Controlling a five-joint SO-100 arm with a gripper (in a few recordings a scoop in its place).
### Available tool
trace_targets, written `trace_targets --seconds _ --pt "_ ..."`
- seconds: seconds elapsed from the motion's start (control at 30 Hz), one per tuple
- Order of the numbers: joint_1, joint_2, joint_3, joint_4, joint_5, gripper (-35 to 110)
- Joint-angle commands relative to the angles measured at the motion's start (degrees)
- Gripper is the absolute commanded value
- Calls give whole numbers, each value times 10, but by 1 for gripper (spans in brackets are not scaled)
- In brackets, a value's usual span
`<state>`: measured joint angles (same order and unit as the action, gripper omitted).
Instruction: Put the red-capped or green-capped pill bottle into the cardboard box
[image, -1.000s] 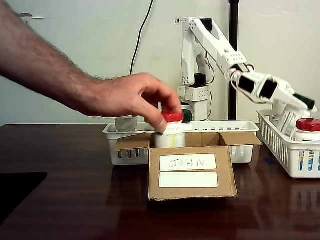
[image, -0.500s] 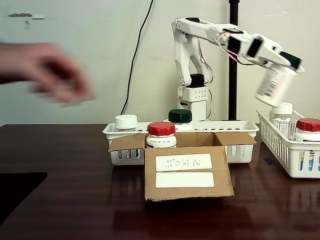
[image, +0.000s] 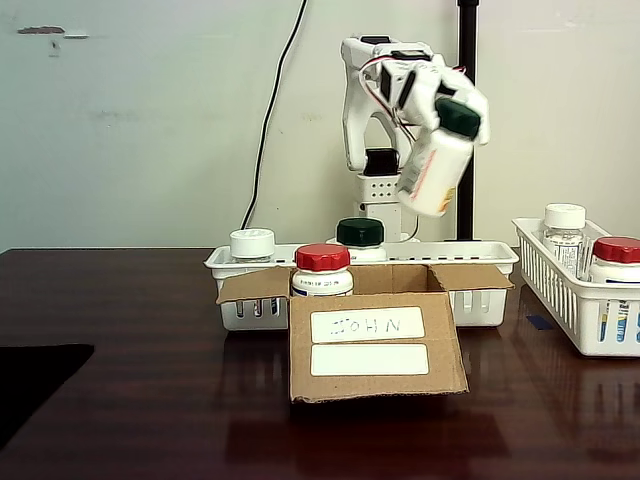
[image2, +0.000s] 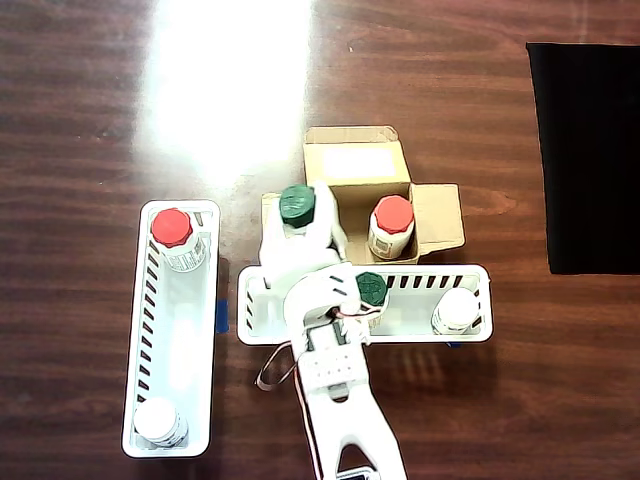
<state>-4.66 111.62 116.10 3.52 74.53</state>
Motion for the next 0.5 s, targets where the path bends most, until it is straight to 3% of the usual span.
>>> trace_targets --seconds 0.0,0.47 --pt "21 -48 -47 -56 16 0" --pt "24 -207 -108 -143 20 1"
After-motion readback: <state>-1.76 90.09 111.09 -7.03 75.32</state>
